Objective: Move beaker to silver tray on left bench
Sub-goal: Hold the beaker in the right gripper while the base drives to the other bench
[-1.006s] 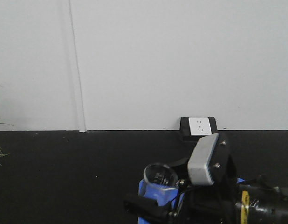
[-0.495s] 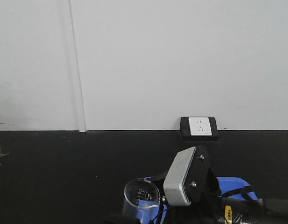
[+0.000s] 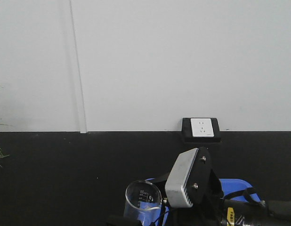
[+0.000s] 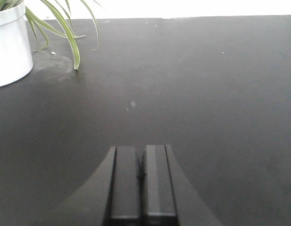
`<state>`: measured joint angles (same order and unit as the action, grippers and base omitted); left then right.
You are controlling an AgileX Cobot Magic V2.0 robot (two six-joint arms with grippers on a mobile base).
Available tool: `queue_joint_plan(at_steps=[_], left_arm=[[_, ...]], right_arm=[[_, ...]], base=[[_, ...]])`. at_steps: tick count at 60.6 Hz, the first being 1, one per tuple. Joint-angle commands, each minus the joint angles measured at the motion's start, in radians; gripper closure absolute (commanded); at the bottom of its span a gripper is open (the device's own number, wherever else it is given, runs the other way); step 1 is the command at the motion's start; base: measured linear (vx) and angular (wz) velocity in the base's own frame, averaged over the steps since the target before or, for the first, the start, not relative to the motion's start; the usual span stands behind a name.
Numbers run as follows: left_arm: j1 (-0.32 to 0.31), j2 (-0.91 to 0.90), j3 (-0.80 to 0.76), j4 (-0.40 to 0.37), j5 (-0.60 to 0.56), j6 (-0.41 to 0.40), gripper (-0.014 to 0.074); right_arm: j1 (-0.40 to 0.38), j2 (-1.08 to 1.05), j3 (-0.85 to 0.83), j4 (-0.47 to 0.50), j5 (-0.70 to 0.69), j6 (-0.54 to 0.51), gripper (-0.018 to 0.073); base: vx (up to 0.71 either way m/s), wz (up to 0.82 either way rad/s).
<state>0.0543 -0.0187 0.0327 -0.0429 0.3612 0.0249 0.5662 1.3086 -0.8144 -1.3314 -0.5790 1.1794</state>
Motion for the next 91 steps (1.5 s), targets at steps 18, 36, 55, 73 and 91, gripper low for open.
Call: queue_joint_plan(at_steps=[18, 36, 55, 73, 91], left_arm=[[0.000, -0.009, 0.020, -0.008, -0.078, 0.000, 0.0595], [0.000, -0.009, 0.020, -0.008, -0.078, 0.000, 0.0595], [0.000, -0.009, 0.020, -0.008, -0.078, 0.000, 0.0595], [0.000, -0.009, 0.020, -0.008, -0.078, 0.000, 0.0595], [0.000, -0.009, 0.020, -0.008, -0.078, 0.000, 0.0595]], right_arm=[[0.000, -0.029, -0.025, 0.040, -0.032, 0.001, 0.0573], [0.000, -0.029, -0.025, 0.040, -0.032, 0.001, 0.0573], [0.000, -0.028, -0.025, 0.040, -0.032, 0.001, 0.0573], [0.000, -0.028, -0.025, 0.040, -0.032, 0.001, 0.0573], [0.000, -0.028, -0.025, 0.040, -0.032, 0.001, 0.0573]], base=[[-0.01, 0.01], [-0.11, 0.00], [-0.23, 0.00], [-0.28, 0.04], [-0.31, 0.02]])
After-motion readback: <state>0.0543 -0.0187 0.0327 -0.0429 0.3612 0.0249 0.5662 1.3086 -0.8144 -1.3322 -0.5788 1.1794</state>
